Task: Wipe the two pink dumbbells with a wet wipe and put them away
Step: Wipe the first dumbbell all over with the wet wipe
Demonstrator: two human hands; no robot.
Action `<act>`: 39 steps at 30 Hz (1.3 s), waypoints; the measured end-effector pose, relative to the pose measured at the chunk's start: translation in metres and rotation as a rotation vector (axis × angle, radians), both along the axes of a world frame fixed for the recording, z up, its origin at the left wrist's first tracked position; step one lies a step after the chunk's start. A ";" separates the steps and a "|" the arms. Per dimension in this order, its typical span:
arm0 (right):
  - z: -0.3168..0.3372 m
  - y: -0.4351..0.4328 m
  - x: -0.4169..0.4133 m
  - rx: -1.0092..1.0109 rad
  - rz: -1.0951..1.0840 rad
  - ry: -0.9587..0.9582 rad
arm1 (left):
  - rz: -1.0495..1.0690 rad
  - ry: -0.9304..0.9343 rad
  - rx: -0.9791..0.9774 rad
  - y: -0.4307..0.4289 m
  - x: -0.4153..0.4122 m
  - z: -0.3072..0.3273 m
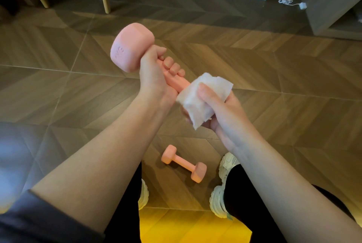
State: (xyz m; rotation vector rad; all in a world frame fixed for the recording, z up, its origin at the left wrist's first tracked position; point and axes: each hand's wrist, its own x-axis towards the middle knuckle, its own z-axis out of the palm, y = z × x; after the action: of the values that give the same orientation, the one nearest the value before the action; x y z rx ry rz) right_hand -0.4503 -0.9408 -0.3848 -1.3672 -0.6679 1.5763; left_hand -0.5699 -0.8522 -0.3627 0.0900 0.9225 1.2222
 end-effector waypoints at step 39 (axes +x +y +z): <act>-0.008 0.004 -0.009 0.070 0.084 -0.191 | 0.059 0.020 -0.114 0.010 -0.013 -0.006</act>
State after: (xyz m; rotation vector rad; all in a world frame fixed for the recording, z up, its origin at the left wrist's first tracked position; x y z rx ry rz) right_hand -0.4592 -0.9369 -0.3931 -1.4656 -0.8975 1.4845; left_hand -0.5834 -0.8425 -0.3682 -0.0158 1.0167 1.2227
